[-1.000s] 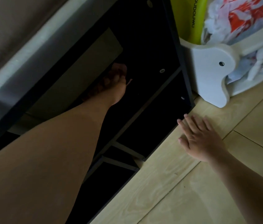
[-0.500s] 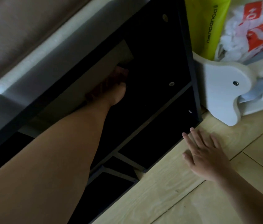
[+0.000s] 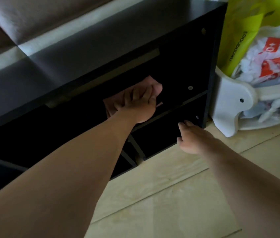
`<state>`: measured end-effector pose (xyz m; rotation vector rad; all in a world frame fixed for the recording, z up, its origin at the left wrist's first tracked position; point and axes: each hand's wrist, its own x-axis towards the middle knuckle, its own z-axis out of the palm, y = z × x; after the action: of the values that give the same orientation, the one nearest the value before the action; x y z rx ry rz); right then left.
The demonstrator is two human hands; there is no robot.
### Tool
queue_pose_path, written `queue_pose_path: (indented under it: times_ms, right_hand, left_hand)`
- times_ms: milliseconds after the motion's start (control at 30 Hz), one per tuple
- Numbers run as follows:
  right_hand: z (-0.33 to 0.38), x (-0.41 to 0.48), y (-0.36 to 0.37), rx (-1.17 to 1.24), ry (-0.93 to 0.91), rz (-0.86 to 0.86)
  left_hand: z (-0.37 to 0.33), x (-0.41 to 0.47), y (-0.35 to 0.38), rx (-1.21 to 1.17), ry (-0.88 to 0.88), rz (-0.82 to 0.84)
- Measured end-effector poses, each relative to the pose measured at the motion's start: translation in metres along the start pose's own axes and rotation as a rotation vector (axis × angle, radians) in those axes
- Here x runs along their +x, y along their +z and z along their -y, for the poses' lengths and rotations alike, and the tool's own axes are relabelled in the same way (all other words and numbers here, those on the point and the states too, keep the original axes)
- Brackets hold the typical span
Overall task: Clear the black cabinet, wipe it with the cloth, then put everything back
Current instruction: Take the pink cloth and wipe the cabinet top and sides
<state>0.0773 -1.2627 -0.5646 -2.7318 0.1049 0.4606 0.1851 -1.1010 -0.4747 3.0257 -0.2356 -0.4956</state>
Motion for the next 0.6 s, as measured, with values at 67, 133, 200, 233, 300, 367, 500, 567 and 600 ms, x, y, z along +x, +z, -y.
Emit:
queue_pose_path:
  times_ms: [67, 133, 200, 233, 300, 367, 500, 567, 600]
  right_hand:
    - [0.010, -0.005, -0.005, -0.037, -0.036, 0.025]
    - [0.017, -0.011, -0.006, -0.053, -0.078, 0.035]
    - [0.023, -0.014, -0.008, -0.080, -0.112, 0.031]
    - [0.025, -0.015, -0.008, -0.082, -0.111, 0.028]
    - [0.028, -0.017, -0.010, -0.124, -0.102, 0.028]
    - [0.035, -0.021, -0.013, -0.144, -0.087, 0.032]
    - [0.055, -0.030, -0.016, -0.114, -0.056, 0.026]
    - [0.065, -0.034, -0.014, -0.104, -0.041, 0.035]
    - [0.068, -0.035, -0.013, -0.100, -0.028, 0.043]
  left_hand:
    - [-0.006, -0.018, -0.001, 0.002, -0.013, -0.001]
    - [-0.009, -0.029, -0.002, 0.012, 0.004, 0.005]
    - [-0.010, -0.034, -0.005, 0.040, 0.013, -0.008]
    - [-0.009, -0.034, -0.004, 0.034, 0.016, -0.010]
    - [-0.009, -0.034, -0.004, 0.021, 0.022, -0.022]
    - [-0.007, -0.035, -0.004, 0.010, 0.043, -0.023]
    - [0.009, -0.040, -0.003, 0.027, 0.105, -0.020]
    - [0.023, -0.042, 0.000, 0.034, 0.127, -0.020]
    - [0.030, -0.043, 0.001, 0.039, 0.135, -0.023]
